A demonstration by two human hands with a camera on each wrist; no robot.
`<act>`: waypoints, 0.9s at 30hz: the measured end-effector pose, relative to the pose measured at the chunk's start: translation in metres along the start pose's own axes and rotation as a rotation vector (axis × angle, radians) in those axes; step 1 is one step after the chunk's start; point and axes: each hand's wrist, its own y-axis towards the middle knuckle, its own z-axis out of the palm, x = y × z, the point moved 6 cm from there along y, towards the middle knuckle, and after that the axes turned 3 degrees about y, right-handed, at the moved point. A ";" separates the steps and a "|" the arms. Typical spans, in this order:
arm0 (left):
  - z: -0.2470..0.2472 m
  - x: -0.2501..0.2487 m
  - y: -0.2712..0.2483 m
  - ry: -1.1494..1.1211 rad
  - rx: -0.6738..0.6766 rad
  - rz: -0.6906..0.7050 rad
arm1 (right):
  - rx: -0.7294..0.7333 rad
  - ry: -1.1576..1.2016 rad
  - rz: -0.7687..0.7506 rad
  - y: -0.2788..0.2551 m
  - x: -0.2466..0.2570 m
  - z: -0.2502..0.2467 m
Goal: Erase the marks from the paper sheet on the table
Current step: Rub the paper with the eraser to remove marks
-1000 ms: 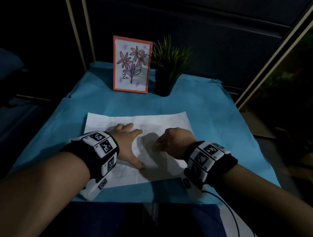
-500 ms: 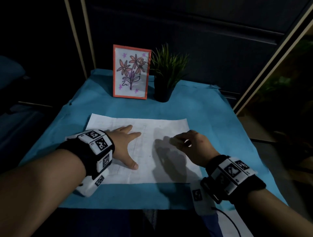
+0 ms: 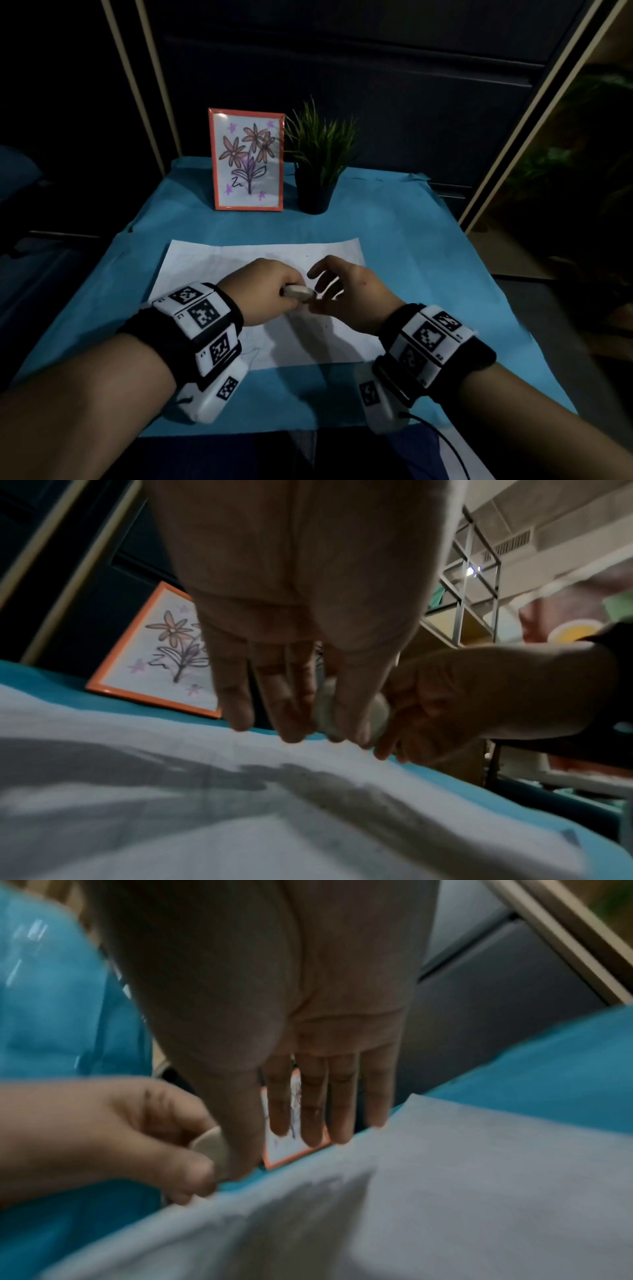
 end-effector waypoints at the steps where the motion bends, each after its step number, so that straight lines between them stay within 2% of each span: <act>1: 0.001 0.005 0.000 0.029 0.009 -0.016 | 0.037 -0.125 0.010 0.001 -0.004 0.003; 4: 0.007 0.018 -0.004 0.088 0.082 -0.067 | 0.197 -0.414 0.069 0.002 -0.023 0.016; 8: 0.017 0.020 -0.011 0.136 0.107 -0.070 | 0.335 -0.512 0.087 -0.004 -0.033 0.030; 11: 0.022 0.017 -0.013 0.189 0.129 -0.047 | 0.351 -0.551 0.081 -0.007 -0.035 0.033; 17: 0.032 0.005 -0.026 0.314 0.223 0.091 | 0.408 -0.587 0.106 -0.010 -0.038 0.033; 23: 0.024 0.003 -0.022 0.342 0.121 0.081 | 0.423 -0.474 0.123 -0.013 -0.039 0.026; 27: 0.031 -0.001 -0.027 0.382 0.181 0.133 | 0.438 -0.501 0.159 -0.012 -0.048 0.028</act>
